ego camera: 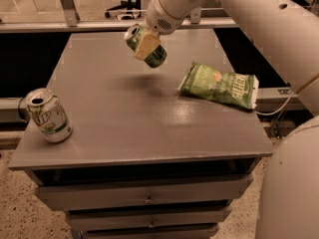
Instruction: Knock green can over
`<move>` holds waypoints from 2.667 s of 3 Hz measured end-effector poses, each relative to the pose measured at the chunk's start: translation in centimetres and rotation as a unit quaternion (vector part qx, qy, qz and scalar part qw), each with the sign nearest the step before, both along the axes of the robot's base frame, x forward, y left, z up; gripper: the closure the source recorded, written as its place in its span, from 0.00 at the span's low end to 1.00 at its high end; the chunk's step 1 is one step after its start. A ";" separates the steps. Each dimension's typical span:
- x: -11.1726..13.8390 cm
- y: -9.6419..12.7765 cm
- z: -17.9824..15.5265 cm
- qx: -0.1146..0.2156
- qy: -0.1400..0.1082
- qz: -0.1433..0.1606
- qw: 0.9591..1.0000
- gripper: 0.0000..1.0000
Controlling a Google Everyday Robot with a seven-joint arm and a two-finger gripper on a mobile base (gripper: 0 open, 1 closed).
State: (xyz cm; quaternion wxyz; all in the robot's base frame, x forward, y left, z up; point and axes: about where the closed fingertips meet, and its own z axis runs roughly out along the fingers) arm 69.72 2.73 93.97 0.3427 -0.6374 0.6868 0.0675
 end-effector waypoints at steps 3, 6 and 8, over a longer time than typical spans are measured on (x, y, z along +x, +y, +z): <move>-3.3 3.2 -3.6 -0.135 0.025 0.139 0.981 0.85; -5.3 6.8 -6.9 -0.152 0.058 0.229 0.960 0.01; -5.4 7.6 -7.5 -0.161 0.060 0.259 0.951 0.00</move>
Offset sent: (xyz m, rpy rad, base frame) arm -0.0351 0.0229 -0.0308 -0.3281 0.0342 0.2800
